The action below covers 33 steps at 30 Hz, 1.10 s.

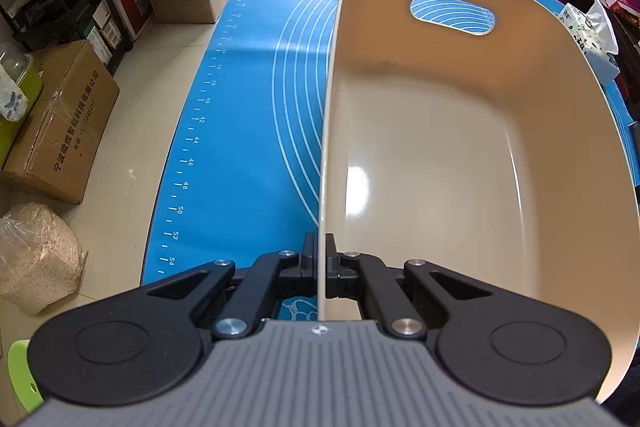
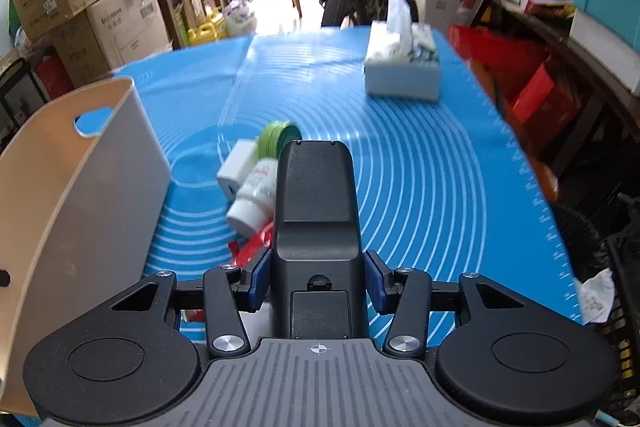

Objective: Organize rigid objects
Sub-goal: 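Lift the black device with the right tool into the bin and release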

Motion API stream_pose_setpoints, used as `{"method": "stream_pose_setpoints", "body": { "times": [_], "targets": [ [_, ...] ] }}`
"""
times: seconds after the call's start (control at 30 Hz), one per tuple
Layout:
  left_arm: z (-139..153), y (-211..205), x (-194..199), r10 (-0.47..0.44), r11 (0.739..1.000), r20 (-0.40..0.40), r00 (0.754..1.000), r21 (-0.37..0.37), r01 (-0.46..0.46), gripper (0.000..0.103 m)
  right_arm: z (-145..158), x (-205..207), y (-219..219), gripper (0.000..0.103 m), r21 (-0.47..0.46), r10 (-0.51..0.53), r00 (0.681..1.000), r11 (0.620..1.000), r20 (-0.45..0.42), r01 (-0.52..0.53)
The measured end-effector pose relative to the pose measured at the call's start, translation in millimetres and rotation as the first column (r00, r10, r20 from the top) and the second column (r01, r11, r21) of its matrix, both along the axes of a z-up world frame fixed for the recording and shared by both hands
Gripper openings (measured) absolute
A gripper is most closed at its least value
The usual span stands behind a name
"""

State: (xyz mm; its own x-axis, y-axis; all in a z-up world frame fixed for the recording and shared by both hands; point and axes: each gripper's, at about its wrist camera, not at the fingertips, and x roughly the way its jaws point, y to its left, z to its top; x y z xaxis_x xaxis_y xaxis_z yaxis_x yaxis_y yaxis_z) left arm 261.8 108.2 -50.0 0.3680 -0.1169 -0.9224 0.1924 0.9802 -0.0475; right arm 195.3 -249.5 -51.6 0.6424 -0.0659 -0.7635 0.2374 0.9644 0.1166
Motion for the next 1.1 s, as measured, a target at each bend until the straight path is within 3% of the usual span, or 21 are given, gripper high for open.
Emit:
{"method": "stream_pose_setpoints", "body": {
  "times": [0.37,0.57,0.77,1.1],
  "targets": [
    [-1.0,1.2,-1.3,0.005,1.000,0.002,1.000,-0.004,-0.005,0.003,76.9,5.3,49.4,0.054,-0.062,0.090,0.984,0.995,0.151,-0.082],
    [-1.5,1.6,-1.3,0.001,1.000,0.005,1.000,-0.006,-0.001,0.003,98.2,27.8,93.9,0.054,-0.074,0.148,0.966,0.988,0.212,-0.135],
    [-0.8,0.6,-1.7,-0.003,1.000,0.006,1.000,-0.004,0.003,0.003,91.2,52.8,149.1,0.054,-0.088,0.247,0.948,0.968,0.200,-0.233],
    [-1.4,1.8,-1.0,-0.007,1.000,0.005,1.000,-0.011,0.007,0.003,41.7,81.8,211.7,0.054,-0.075,0.346,0.938,0.936,0.026,-0.343]
  ]
}}
